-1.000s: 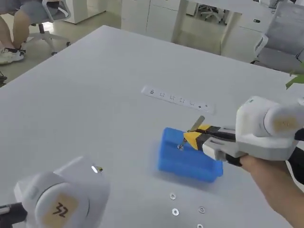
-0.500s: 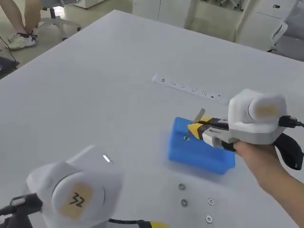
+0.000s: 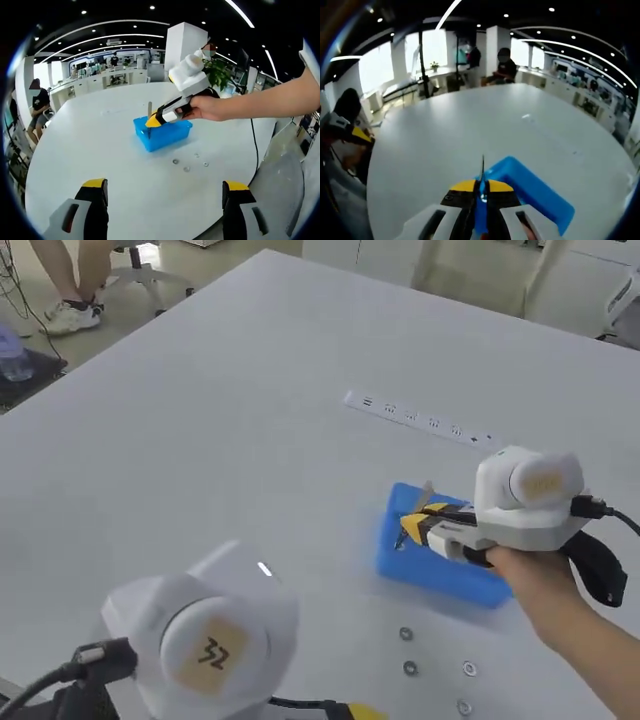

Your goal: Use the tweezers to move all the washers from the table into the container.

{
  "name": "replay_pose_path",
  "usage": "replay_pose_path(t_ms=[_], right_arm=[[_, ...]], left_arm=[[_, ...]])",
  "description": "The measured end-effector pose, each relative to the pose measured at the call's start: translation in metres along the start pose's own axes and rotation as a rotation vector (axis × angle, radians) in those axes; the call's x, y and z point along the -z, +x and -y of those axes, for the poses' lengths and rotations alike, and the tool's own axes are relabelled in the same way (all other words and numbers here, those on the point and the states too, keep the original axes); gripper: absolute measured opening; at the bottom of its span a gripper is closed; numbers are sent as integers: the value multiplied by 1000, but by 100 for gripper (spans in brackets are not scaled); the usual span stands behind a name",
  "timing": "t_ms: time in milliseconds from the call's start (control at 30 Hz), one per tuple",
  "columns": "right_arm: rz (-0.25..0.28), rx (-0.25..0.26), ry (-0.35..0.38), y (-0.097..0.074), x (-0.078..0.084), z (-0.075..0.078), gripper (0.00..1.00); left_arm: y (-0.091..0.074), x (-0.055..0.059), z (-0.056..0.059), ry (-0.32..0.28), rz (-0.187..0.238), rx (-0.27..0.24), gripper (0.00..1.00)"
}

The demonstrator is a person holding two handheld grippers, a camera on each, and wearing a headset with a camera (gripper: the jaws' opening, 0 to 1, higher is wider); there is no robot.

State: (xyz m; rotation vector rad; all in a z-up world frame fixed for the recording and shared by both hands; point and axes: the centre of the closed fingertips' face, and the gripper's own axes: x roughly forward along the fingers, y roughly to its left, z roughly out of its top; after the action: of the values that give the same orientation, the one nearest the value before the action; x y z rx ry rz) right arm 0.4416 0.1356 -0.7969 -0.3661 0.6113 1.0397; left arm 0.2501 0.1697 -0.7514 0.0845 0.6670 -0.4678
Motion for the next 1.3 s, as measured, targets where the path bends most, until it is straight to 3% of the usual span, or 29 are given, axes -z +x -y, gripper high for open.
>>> replay_pose_path(t_ms=[300,700,967,1300], right_arm=[[-19,-1,33,4,10,-2,3],[13,13,71,-4,2,-3,3],[67,19,49,-41,-21,-9,2],[40,51,-11,-79,-13,-18,1]], left_arm=[[-1,2,-4,-5,-2,-11,97],[-3,1,-5,3,-5,-20,97],[-7,-5,-5,13,11,-37,96],[-11,-3,2,36,9,-28,95]])
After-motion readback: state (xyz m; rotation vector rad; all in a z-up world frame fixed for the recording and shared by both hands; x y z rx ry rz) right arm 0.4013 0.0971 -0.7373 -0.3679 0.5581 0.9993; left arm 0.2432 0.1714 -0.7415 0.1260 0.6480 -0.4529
